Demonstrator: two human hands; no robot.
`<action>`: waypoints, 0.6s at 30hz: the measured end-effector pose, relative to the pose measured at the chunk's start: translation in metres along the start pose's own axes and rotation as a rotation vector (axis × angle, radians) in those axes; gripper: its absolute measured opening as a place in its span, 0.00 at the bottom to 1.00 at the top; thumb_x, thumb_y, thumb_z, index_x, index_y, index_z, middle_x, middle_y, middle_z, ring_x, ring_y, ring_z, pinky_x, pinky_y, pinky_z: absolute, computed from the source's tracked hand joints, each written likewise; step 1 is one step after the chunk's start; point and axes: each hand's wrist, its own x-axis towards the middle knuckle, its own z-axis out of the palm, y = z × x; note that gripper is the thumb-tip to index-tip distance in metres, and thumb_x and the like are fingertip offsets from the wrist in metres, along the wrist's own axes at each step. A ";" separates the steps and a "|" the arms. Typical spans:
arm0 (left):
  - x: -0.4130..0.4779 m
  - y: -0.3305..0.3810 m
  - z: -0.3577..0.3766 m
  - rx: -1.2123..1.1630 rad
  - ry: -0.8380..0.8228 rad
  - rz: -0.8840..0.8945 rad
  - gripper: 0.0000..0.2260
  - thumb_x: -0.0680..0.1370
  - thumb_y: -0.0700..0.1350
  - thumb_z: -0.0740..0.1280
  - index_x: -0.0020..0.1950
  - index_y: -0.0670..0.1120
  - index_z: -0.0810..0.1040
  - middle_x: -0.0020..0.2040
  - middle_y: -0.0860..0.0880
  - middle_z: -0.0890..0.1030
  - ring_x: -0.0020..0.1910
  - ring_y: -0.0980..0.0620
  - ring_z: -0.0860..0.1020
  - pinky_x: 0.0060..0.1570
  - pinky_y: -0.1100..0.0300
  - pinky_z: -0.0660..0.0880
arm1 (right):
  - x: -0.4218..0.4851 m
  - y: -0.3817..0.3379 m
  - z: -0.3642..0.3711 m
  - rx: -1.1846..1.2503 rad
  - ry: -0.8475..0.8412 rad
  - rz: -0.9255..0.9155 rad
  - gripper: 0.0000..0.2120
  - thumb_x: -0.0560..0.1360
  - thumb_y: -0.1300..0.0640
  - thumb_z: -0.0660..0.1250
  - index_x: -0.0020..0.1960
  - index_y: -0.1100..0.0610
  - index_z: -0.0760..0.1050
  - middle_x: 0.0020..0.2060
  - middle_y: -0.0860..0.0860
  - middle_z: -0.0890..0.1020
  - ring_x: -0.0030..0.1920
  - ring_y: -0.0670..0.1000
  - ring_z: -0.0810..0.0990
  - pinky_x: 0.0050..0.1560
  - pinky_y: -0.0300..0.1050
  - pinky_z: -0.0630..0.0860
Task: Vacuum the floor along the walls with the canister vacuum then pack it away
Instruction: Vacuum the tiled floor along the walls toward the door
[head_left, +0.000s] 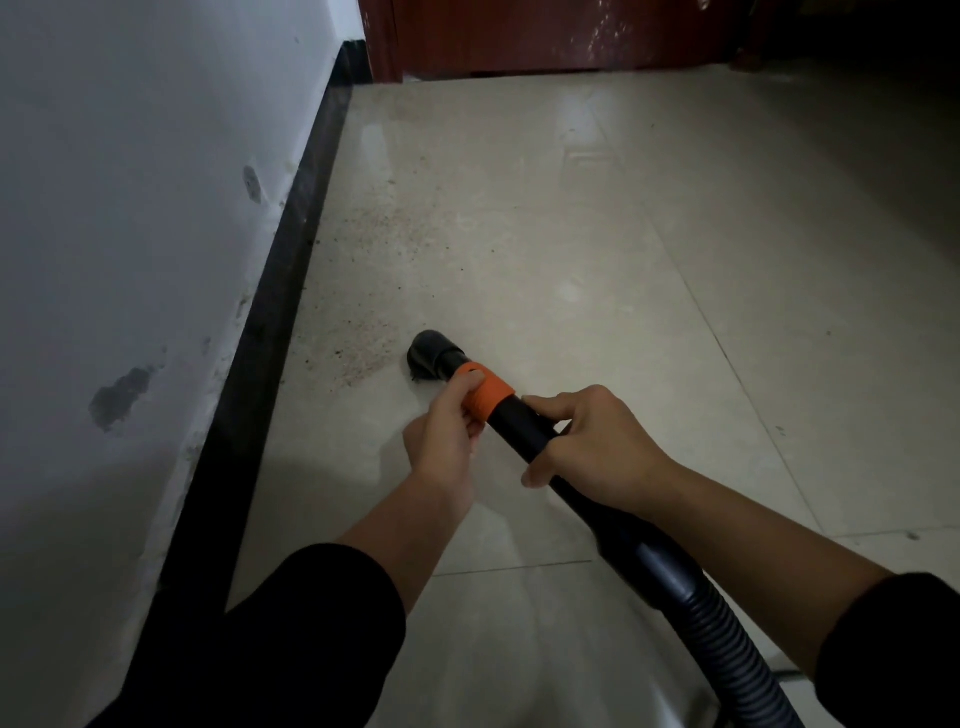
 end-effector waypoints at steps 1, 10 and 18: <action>0.002 -0.001 0.003 -0.006 0.002 -0.003 0.07 0.73 0.46 0.74 0.43 0.47 0.78 0.45 0.48 0.82 0.45 0.54 0.80 0.49 0.62 0.75 | 0.002 0.001 -0.002 0.002 -0.002 0.002 0.28 0.62 0.67 0.77 0.60 0.50 0.82 0.46 0.53 0.84 0.40 0.51 0.81 0.38 0.36 0.75; 0.026 0.007 0.020 -0.050 0.030 0.028 0.08 0.71 0.46 0.75 0.44 0.45 0.78 0.46 0.47 0.83 0.46 0.53 0.81 0.55 0.60 0.77 | 0.029 0.002 -0.009 0.047 0.018 -0.006 0.27 0.62 0.67 0.77 0.58 0.51 0.82 0.46 0.53 0.85 0.39 0.51 0.81 0.37 0.36 0.74; 0.044 0.010 0.030 -0.037 0.067 0.067 0.08 0.71 0.46 0.76 0.41 0.46 0.78 0.43 0.48 0.83 0.44 0.53 0.81 0.51 0.61 0.76 | 0.050 0.004 -0.014 0.079 0.021 -0.001 0.25 0.61 0.66 0.77 0.56 0.50 0.83 0.44 0.54 0.85 0.38 0.51 0.81 0.39 0.38 0.76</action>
